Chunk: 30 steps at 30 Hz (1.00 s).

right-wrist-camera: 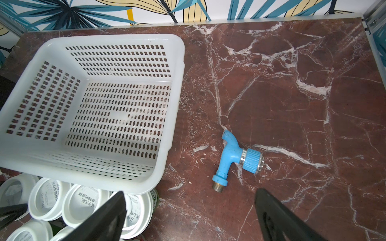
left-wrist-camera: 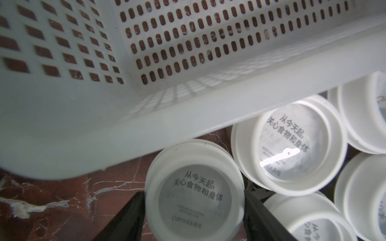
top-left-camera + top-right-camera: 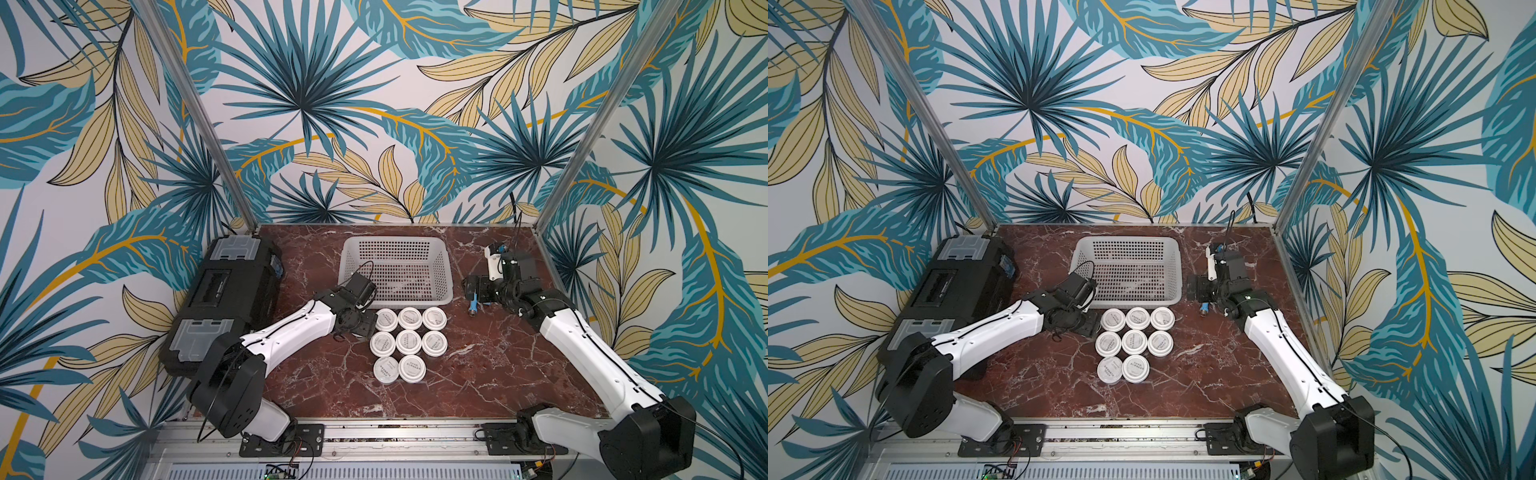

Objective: Put the yogurt in the basket
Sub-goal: Pick up the yogurt from the center of the board.

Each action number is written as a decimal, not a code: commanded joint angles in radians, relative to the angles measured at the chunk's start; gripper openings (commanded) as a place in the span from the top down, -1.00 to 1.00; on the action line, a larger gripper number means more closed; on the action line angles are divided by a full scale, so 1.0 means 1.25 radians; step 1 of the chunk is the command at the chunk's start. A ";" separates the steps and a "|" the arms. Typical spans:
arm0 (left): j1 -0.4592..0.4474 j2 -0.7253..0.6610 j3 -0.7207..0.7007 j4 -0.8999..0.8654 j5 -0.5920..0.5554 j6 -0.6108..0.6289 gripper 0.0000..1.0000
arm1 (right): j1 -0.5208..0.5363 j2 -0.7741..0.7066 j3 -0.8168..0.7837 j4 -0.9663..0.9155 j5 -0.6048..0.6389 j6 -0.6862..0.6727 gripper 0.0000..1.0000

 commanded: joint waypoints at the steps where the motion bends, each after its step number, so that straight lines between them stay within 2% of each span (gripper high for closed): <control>1: -0.003 -0.020 0.019 -0.020 -0.024 0.009 -0.45 | 0.000 -0.006 -0.020 0.006 -0.008 0.003 -0.99; 7: 0.000 -0.047 0.035 -0.061 -0.058 0.019 -0.44 | 0.000 -0.006 -0.020 0.006 -0.010 0.002 -0.99; 19: 0.008 -0.096 0.089 -0.130 -0.063 0.036 -0.44 | 0.000 -0.006 -0.020 0.005 -0.013 0.002 -0.99; 26: 0.012 -0.091 0.161 -0.170 -0.065 0.059 -0.44 | 0.000 -0.006 -0.020 0.005 -0.014 0.001 -0.99; 30: 0.025 -0.070 0.243 -0.211 -0.077 0.089 -0.44 | -0.001 -0.007 -0.020 0.005 -0.014 0.002 -0.99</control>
